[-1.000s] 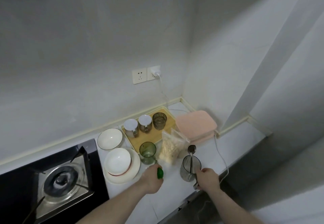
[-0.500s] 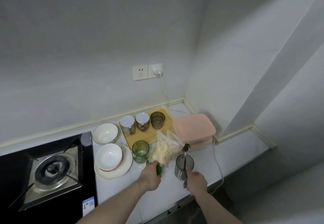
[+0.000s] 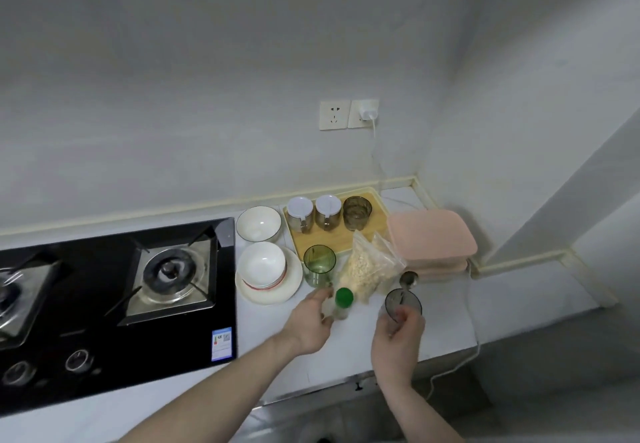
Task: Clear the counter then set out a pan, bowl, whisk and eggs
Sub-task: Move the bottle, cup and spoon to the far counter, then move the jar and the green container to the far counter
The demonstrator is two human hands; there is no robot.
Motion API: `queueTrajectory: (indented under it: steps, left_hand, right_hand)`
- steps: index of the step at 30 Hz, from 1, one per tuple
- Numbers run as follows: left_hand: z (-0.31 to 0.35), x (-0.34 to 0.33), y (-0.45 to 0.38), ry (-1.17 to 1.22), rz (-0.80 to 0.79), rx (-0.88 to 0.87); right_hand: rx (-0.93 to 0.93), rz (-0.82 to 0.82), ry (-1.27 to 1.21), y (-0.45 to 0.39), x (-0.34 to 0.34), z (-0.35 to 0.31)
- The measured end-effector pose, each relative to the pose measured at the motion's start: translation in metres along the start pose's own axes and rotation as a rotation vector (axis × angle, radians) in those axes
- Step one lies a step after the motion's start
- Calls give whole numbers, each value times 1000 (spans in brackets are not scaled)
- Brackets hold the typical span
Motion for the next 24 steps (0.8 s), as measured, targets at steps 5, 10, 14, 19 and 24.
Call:
queueTrajectory:
  steps: [5, 10, 14, 19, 24]
  left_hand:
    - [-6, 38, 59, 98, 142, 1]
    - [-37, 100, 180, 120, 407, 78]
    - [-73, 145, 305, 45, 582, 212]
    - [-105, 183, 489, -29, 852, 417]
    - [-121, 189, 643, -89, 1031, 623]
  right_hand:
    - [193, -182, -25, 52, -29, -30]
    - [373, -507, 61, 143, -92, -65]
    - [481, -821, 152, 244, -149, -84]
    - [652, -1190, 280, 404, -212, -92]
    - [785, -1410, 399, 544, -246, -81]
Point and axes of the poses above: each hand's wrist, its own y-axis away from the middle knuckle, its own x-axis out of the back of the hand, z = x × y, the point moved 4 cm from there along -y, towards the middle knuckle, and after that the axes turned 14 degrees about -x, right-handed, at the moved point
